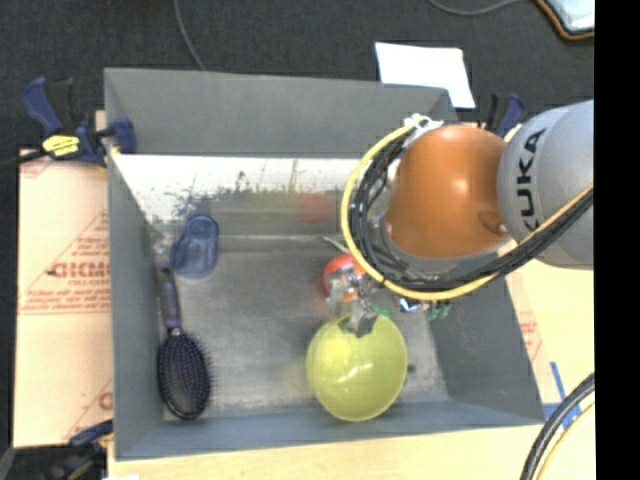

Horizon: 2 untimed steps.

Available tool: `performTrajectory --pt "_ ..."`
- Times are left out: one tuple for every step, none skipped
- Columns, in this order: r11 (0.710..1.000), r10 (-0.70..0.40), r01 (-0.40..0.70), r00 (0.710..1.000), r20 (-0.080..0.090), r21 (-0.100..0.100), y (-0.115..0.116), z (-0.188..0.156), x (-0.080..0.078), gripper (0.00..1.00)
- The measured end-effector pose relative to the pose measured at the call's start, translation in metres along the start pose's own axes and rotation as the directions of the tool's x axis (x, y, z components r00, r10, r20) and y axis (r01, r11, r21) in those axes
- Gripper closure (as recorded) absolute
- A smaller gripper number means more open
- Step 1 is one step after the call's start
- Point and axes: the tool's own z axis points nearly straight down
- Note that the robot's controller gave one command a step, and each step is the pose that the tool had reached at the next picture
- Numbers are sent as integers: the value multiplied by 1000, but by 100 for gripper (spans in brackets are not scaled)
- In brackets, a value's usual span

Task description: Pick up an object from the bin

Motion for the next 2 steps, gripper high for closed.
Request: performTrajectory --pt "998 -57 57 998 2 1 -10 29 2 100" --pt "995 -104 104 995 9 7 -82 4 -29 100"
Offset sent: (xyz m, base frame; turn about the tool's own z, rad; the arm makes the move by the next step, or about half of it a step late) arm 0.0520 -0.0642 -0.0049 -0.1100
